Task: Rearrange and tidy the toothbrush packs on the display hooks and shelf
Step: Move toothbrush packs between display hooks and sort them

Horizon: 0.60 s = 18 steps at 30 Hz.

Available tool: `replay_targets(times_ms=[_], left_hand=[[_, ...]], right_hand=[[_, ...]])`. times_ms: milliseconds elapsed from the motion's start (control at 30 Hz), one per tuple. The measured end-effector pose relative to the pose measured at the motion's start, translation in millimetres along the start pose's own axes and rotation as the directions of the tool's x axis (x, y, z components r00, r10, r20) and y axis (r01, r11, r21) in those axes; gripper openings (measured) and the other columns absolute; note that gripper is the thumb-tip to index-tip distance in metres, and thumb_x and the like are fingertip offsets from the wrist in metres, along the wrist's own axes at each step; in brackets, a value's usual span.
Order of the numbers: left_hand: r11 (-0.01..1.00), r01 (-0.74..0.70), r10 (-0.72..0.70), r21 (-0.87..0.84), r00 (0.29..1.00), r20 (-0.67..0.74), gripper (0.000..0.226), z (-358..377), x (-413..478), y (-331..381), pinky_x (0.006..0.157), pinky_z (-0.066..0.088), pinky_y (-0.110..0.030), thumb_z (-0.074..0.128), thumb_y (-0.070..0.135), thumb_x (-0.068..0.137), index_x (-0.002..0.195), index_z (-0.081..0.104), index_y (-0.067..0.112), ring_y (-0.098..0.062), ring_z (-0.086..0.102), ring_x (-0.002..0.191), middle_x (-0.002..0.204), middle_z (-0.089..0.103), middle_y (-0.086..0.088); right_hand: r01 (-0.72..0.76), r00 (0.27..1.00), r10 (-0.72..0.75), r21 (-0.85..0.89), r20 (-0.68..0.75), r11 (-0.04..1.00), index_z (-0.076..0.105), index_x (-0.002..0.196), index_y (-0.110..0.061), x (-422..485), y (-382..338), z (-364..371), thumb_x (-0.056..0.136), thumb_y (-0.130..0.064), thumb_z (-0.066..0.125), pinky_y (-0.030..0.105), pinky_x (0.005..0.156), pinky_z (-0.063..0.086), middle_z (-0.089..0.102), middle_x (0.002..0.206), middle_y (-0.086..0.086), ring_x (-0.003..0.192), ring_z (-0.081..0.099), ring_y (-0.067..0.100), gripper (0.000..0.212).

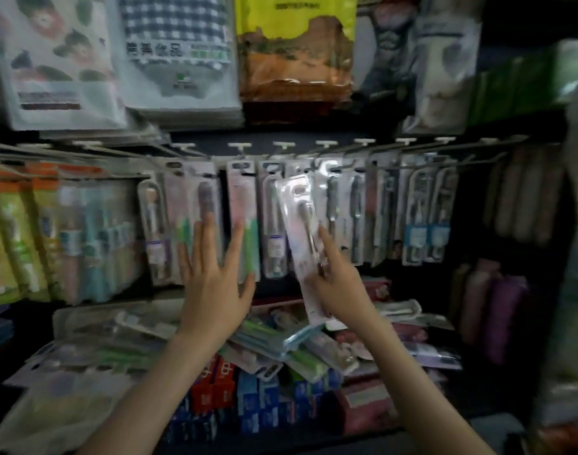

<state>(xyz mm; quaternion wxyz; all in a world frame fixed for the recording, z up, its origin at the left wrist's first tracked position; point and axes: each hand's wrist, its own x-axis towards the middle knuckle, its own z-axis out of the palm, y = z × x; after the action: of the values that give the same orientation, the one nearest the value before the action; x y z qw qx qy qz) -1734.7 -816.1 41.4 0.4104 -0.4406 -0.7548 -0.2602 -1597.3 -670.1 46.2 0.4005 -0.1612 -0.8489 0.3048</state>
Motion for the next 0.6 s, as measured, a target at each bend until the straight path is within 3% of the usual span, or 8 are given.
replay_targets(times_ms=[67, 200, 267, 300, 367, 467, 533, 600], left_hand=[[0.995, -0.074, 0.074, -0.060, 0.997, -0.008, 0.082, 11.2, 11.4, 38.8, 0.111, 0.013, -0.056, 0.065, 0.031, 0.083, 0.149, 0.020, 0.018, -0.035, 0.010, 0.141, 0.154, 0.008, -0.017], [0.953, -0.165, 0.168, -0.253, 0.986, -0.008, 0.070, 36.4, 30.3, 121.4, 0.109, 0.024, -0.049, 0.066, 0.029, 0.084, 0.145, 0.033, 0.018, -0.031, 0.024, 0.135, 0.147, 0.027, -0.014], [0.899, -0.163, 0.195, -0.406, 0.980, 0.038, 0.066, 46.1, 36.8, 161.5, 0.111, 0.025, -0.037, 0.058, 0.032, 0.090, 0.148, 0.026, 0.024, -0.021, 0.025, 0.137, 0.150, 0.030, -0.004], [0.866, -0.143, 0.203, -0.478, 0.976, 0.075, 0.065, 52.3, 38.9, 178.9, 0.111, 0.022, -0.027, 0.053, 0.034, 0.093, 0.149, 0.020, 0.027, -0.016, 0.024, 0.138, 0.151, 0.028, 0.002], [0.834, -0.132, 0.213, -0.536, 0.973, 0.092, 0.062, 66.4, 42.7, 205.1, 0.104, 0.027, -0.019, 0.051, 0.035, 0.094, 0.148, 0.021, 0.026, -0.013, 0.031, 0.134, 0.147, 0.032, 0.004], [0.890, -0.109, 0.143, -0.443, 0.989, 0.043, 0.054, 84.1, 44.5, 217.6, 0.083, 0.043, -0.029, 0.064, 0.028, 0.085, 0.132, 0.043, 0.010, -0.029, 0.051, 0.109, 0.120, 0.048, -0.012], [0.951, -0.072, 0.079, -0.300, 0.997, 0.012, 0.056, 91.7, 40.4, 209.2, 0.071, 0.045, -0.035, 0.073, 0.024, 0.077, 0.123, 0.049, 0.002, -0.035, 0.053, 0.091, 0.104, 0.050, -0.019], [0.983, -0.087, 0.088, -0.162, 0.996, -0.001, 0.062, 98.6, 32.9, 192.2, 0.069, 0.047, -0.041, 0.077, 0.025, 0.072, 0.123, 0.051, 0.001, -0.037, 0.050, 0.087, 0.101, 0.048, -0.020]], right_hand=[[-0.054, 0.993, 0.051, -0.032, -0.110, 0.998, 0.004, 0.150, -0.031, -4.1, 22.0, -34.2, 0.095, -0.010, 0.048, 0.012, 0.049, 0.035, 0.037, 0.085, -0.014, 0.063, 0.039, -0.001, 0.074], [-0.128, 0.962, 0.108, -0.066, -0.252, 0.990, 0.010, 0.151, -0.025, -17.5, 64.5, -96.2, 0.093, -0.011, 0.051, 0.016, 0.055, 0.033, 0.047, 0.082, -0.009, 0.064, 0.045, 0.005, 0.073], [-0.128, 0.964, 0.107, -0.073, -0.246, 0.989, 0.011, 0.151, -0.025, -22.2, 78.2, -118.3, 0.093, -0.015, 0.054, 0.015, 0.063, 0.039, 0.055, 0.107, -0.008, 0.079, 0.056, 0.005, 0.073], [-0.115, 0.970, 0.094, -0.085, -0.225, 0.990, 0.011, 0.151, -0.025, -23.5, 84.2, -126.5, 0.092, -0.016, 0.056, 0.015, 0.070, 0.040, 0.051, 0.125, -0.007, 0.094, 0.058, 0.008, 0.074], [-0.082, 0.987, 0.064, -0.117, -0.147, 0.990, 0.013, 0.151, -0.027, -23.5, 98.3, -137.7, 0.092, -0.014, 0.057, 0.016, 0.081, 0.039, 0.043, 0.139, -0.004, 0.109, 0.055, 0.012, 0.075], [-0.083, 0.996, 0.086, -0.172, 0.013, 0.982, 0.022, 0.148, -0.025, -21.4, 120.4, -148.4, 0.091, -0.008, 0.056, 0.010, 0.083, 0.035, 0.050, 0.136, 0.004, 0.115, 0.053, 0.017, 0.069], [-0.078, 0.988, 0.109, -0.244, 0.114, 0.967, 0.030, 0.145, -0.019, -15.9, 133.5, -153.6, 0.092, -0.007, 0.053, 0.009, 0.083, 0.033, 0.052, 0.133, 0.007, 0.121, 0.050, 0.019, 0.059], [-0.040, 0.970, 0.107, -0.287, 0.219, 0.957, 0.032, 0.144, -0.017, -6.2, 144.6, -152.7, 0.094, -0.006, 0.048, 0.014, 0.090, 0.034, 0.050, 0.136, 0.007, 0.125, 0.047, 0.018, 0.054]])
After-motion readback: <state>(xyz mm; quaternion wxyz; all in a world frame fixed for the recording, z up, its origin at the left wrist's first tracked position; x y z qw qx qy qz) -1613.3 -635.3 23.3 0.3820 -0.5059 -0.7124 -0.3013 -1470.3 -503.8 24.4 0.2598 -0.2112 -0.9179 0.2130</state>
